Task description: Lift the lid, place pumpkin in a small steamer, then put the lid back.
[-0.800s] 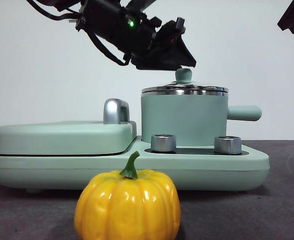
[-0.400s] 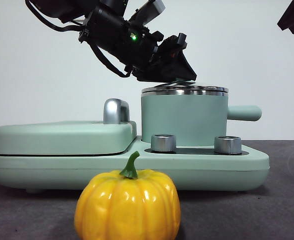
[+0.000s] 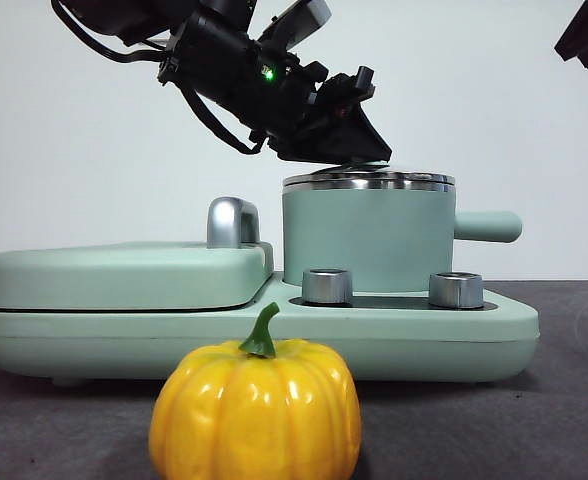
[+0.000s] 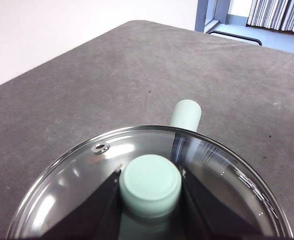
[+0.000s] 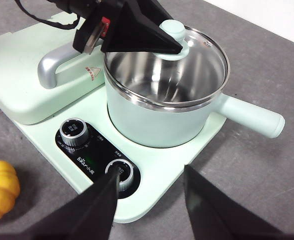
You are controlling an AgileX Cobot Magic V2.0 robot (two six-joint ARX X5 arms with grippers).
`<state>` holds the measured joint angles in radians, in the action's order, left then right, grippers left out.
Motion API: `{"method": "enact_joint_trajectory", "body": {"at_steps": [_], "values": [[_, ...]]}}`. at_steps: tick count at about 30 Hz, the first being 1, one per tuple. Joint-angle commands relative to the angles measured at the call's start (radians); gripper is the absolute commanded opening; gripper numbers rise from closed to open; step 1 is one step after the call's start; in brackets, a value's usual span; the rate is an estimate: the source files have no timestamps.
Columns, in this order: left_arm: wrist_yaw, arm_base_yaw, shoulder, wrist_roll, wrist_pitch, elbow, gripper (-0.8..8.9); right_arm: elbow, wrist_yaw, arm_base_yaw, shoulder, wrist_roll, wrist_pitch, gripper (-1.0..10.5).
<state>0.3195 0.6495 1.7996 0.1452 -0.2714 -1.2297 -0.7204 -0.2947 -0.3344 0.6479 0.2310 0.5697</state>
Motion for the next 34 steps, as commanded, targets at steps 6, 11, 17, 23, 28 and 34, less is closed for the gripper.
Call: {"method": "enact_joint_trajectory", "body": {"at_steps": [6, 11, 17, 23, 28, 34], "values": [[-0.060, 0.006, 0.015, 0.000, -0.021, -0.024, 0.07, -0.017, -0.003, -0.005, 0.004, -0.013, -0.006, 2.1], [-0.061, 0.006, -0.005, -0.001, -0.066, -0.024, 0.07, -0.017, -0.003, -0.005, 0.004, -0.013, -0.006, 2.1], [-0.061, 0.006, -0.055, -0.002, -0.063, -0.025, 0.07, -0.017, -0.003, -0.005, 0.004, -0.013, -0.006, 2.1], [-0.061, 0.006, -0.113, -0.017, -0.045, -0.025, 0.07, -0.017, -0.004, -0.005, 0.004, -0.013, -0.006, 2.1], [-0.063, 0.006, -0.199, -0.100, 0.055, -0.025, 0.08, -0.017, -0.004, -0.005, 0.004, -0.014, -0.005, 2.1], [-0.121, 0.006, -0.336, -0.139, 0.213, -0.025, 0.09, -0.017, -0.004, -0.005, 0.004, -0.014, -0.004, 2.1]]}}
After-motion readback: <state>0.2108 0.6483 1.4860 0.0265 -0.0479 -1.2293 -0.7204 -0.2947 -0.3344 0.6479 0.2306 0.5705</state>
